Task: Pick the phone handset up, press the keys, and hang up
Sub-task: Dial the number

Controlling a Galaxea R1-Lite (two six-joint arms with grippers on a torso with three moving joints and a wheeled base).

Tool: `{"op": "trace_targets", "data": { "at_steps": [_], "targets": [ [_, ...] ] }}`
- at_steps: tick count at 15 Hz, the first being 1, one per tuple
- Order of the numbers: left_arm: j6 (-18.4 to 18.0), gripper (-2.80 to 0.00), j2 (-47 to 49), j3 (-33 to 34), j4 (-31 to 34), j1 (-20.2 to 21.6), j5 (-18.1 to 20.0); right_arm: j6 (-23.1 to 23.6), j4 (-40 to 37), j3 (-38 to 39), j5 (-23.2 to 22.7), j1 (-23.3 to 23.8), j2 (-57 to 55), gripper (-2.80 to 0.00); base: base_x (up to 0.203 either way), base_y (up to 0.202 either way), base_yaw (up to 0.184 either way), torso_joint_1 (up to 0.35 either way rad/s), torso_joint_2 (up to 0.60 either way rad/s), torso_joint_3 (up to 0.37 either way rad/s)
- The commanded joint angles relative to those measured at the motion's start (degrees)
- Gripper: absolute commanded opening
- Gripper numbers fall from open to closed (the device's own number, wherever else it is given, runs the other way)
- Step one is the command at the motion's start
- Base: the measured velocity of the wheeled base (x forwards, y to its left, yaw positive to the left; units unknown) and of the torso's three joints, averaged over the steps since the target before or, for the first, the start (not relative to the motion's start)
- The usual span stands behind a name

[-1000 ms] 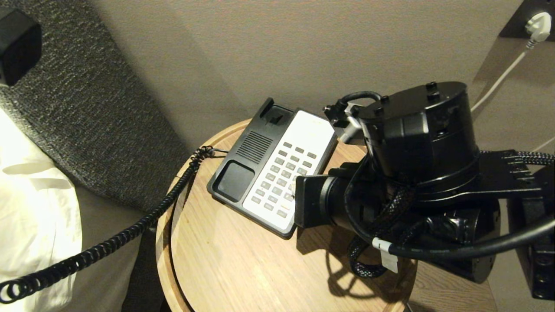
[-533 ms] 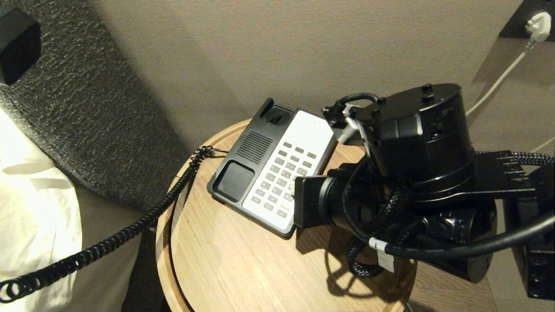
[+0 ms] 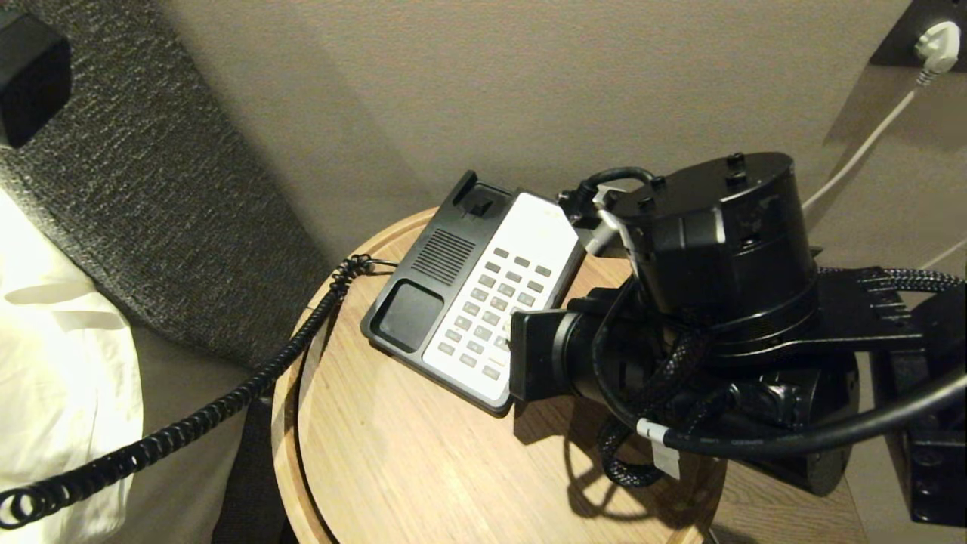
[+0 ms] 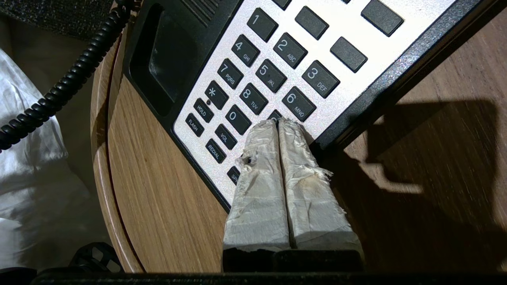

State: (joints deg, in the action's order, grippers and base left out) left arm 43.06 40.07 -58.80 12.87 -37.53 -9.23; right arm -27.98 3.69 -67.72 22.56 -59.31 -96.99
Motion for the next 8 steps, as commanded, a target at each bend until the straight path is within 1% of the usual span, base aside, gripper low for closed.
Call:
{"op": "trace_targets", "data": {
  "at_steps": [1,8],
  "targets": [
    [0.3,-2.8,0.0,0.0,0.0,0.0,-0.1,-0.1,0.1,0.0,0.0,0.0,-0.3,-2.8,0.0,0.0,0.0,0.0,0.0,0.0],
    [0.3,-2.8,-0.2,0.1,0.1,0.0,0.0,0.0,0.1,-0.1,0.0,0.0,-0.5,-2.8,0.0,0.0,0.0,0.0,0.0,0.0]
  ]
}}
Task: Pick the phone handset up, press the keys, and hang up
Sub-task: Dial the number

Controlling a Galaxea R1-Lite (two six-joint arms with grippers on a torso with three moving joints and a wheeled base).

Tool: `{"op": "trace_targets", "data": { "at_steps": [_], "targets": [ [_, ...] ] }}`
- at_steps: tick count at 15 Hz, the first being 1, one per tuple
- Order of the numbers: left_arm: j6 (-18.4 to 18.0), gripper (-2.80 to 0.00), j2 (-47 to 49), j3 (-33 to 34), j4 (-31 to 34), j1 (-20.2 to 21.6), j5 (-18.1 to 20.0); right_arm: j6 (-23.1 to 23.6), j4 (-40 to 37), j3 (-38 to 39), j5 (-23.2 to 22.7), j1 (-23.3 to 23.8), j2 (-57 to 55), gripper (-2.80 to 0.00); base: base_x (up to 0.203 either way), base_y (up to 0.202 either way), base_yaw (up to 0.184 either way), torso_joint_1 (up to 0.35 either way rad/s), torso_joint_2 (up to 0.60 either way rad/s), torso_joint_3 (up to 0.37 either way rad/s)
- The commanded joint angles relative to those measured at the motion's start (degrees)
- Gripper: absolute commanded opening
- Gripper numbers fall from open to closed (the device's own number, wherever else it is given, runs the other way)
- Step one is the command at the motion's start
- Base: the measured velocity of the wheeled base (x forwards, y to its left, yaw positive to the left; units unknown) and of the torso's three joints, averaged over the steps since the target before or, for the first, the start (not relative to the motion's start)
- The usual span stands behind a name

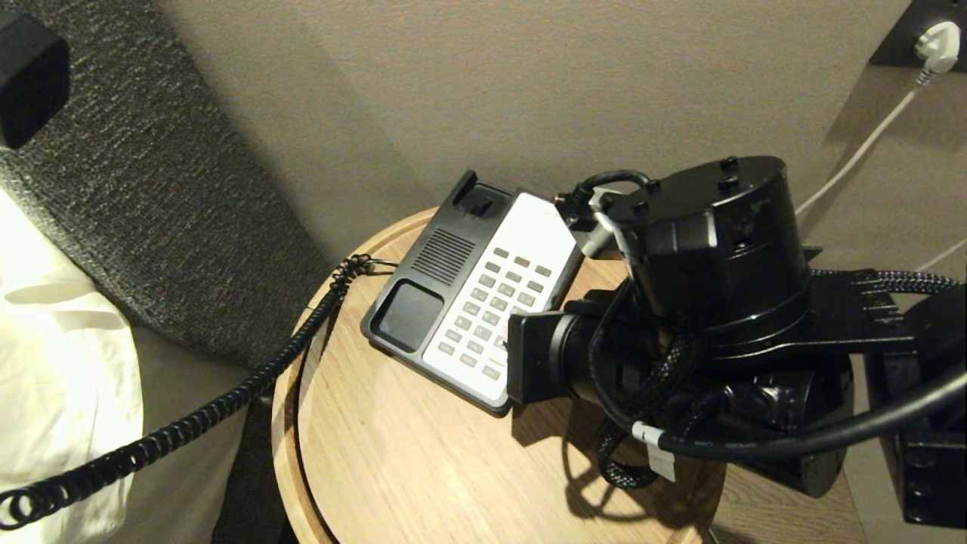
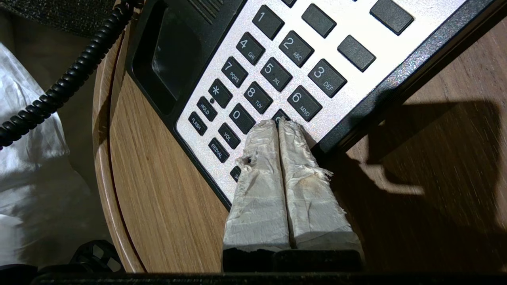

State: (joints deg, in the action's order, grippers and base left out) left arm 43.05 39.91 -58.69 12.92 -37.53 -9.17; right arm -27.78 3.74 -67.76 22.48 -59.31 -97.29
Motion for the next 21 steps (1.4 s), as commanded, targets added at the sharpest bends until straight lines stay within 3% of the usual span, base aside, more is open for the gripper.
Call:
{"op": "trace_targets", "data": {
  "at_steps": [1,21],
  "targets": [
    [0.3,-2.8,0.0,0.1,0.1,0.0,-0.1,-0.2,0.0,-0.1,0.1,0.0,-0.1,-2.8,0.0,0.0,0.0,0.0,0.0,0.0],
    [0.3,-2.8,-0.2,0.4,0.1,0.0,-0.1,0.7,0.6,-4.8,0.2,1.8,-2.4,-2.8,0.0,0.0,0.0,0.0,0.0,0.0]
  ]
}}
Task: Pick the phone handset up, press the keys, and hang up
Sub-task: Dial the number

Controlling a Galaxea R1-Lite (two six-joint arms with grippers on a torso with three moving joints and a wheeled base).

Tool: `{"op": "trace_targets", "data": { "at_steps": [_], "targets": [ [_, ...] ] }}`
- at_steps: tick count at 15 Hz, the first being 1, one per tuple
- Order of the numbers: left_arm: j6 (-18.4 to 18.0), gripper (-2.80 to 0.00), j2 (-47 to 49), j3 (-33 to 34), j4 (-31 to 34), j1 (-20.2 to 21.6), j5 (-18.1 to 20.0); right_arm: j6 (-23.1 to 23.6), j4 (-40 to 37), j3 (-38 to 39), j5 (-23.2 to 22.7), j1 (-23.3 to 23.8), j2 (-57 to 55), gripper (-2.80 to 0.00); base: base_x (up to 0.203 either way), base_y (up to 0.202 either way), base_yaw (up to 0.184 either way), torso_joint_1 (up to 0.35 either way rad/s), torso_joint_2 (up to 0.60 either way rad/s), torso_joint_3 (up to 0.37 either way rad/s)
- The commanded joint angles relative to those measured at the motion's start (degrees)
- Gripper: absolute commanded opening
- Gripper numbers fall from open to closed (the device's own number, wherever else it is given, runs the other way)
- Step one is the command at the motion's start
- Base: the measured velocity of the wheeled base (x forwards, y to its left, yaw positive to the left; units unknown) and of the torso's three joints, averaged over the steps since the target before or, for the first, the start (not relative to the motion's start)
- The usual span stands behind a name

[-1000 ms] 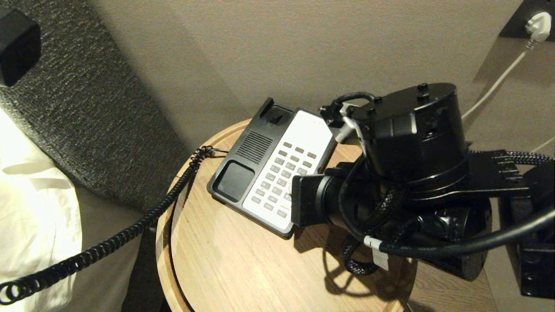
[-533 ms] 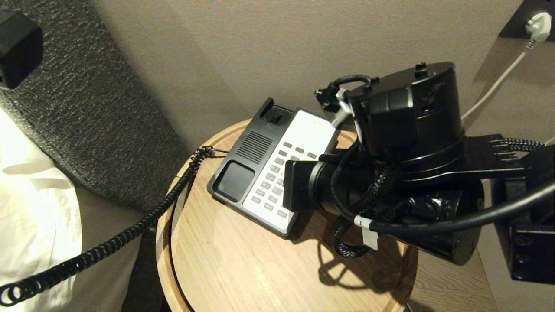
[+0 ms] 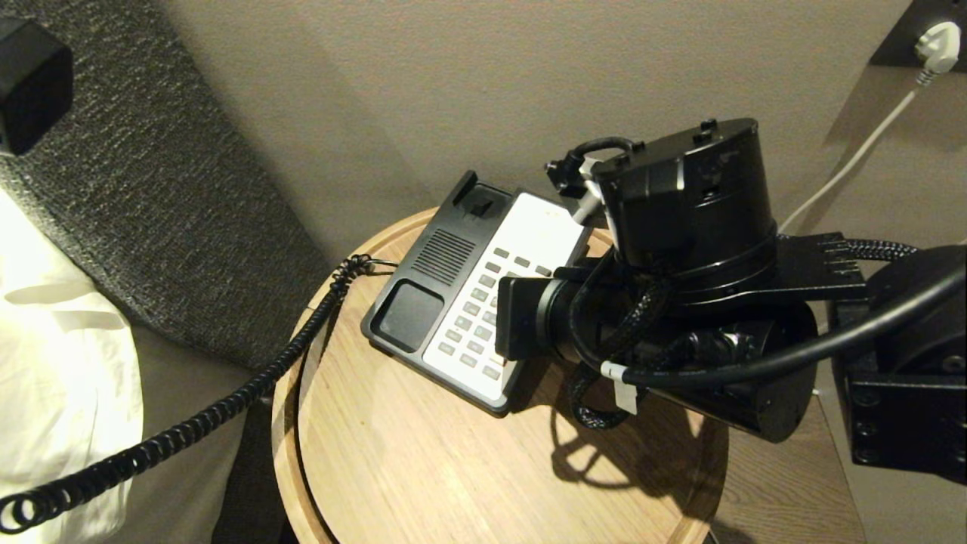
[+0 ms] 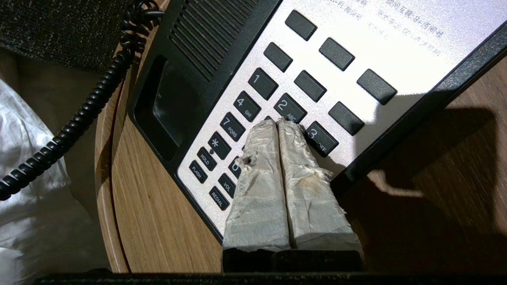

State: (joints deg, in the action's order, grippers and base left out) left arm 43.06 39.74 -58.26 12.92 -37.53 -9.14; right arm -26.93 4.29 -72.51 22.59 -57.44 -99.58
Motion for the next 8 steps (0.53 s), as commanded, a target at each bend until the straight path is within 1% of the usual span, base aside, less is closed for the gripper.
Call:
{"op": "trace_targets", "data": {
  "at_steps": [1,8],
  "targets": [
    [0.3,-2.8,0.0,0.0,0.1,0.0,-0.1,-0.1,0.1,0.0,0.1,0.0,-0.1,-2.8,0.0,0.0,0.0,0.0,0.0,0.0],
    [0.3,-2.8,0.0,-0.1,0.1,0.0,-0.1,-0.1,0.1,0.1,0.1,0.0,-1.0,-2.8,0.0,0.0,0.0,0.0,0.0,0.0]
  ]
}}
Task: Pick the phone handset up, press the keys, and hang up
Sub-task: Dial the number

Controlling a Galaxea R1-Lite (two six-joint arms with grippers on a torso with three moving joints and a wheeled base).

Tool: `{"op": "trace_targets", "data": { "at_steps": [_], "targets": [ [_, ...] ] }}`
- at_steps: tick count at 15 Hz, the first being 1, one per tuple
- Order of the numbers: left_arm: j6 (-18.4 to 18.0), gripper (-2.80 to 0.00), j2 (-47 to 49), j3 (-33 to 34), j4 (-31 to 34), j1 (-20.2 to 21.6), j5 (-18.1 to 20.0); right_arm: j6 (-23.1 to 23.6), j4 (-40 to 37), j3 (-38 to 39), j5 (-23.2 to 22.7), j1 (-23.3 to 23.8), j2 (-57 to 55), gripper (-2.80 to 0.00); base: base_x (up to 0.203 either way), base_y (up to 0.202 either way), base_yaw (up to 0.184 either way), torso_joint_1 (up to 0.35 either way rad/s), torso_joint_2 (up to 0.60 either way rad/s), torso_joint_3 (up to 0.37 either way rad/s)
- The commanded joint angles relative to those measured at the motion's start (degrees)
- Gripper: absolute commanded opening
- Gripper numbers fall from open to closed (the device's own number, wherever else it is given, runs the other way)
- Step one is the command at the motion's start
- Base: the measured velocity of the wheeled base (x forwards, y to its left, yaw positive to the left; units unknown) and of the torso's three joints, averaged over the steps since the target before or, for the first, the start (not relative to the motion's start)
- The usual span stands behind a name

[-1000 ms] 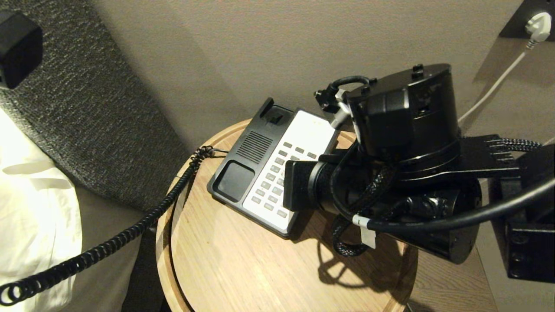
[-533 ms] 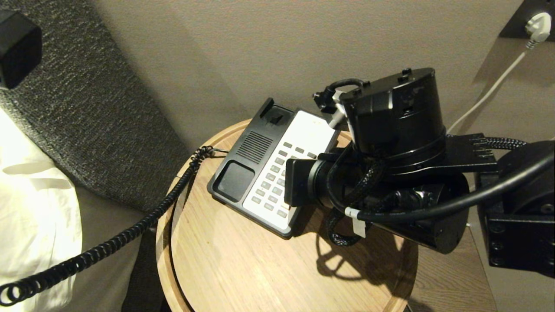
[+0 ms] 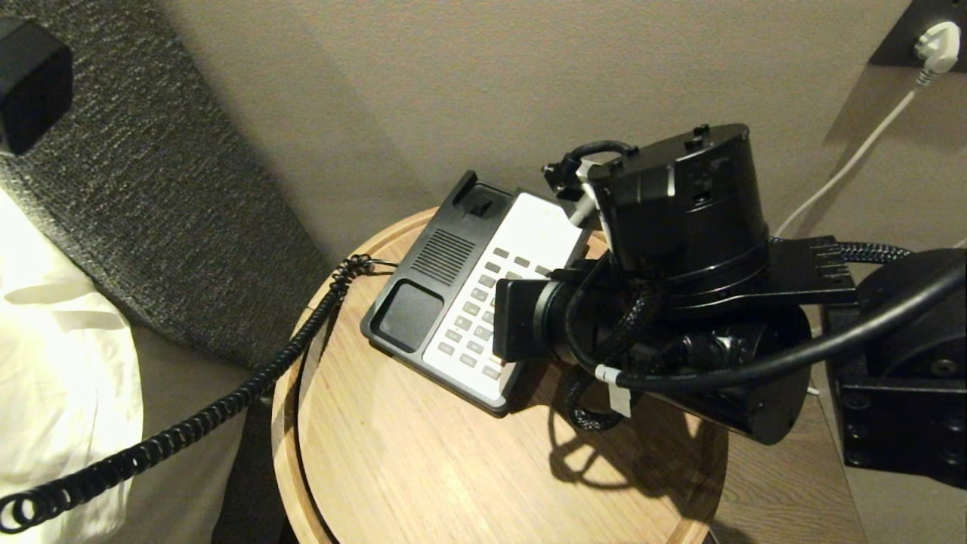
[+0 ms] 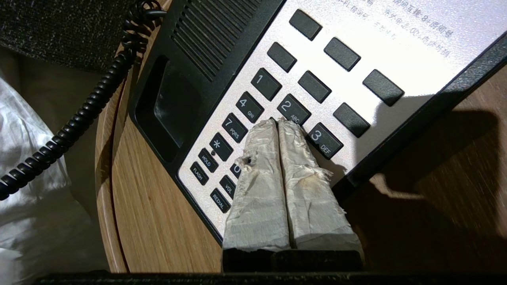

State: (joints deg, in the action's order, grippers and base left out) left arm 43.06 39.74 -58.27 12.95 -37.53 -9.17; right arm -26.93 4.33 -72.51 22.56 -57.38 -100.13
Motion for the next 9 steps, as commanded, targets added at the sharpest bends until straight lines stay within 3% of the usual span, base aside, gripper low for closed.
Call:
{"op": "trace_targets", "data": {
  "at_steps": [1,9],
  "targets": [
    [0.3,-2.8,-0.1,0.0,0.1,0.0,-0.1,-0.1,0.1,0.1,0.1,0.0,-0.6,-2.8,0.0,0.0,0.0,0.0,0.0,0.0],
    [0.3,-2.8,-0.1,0.3,0.1,0.0,-0.1,-0.4,0.1,0.0,0.1,-0.1,0.9,-2.8,0.0,0.0,0.0,0.0,0.0,0.0]
  ]
}}
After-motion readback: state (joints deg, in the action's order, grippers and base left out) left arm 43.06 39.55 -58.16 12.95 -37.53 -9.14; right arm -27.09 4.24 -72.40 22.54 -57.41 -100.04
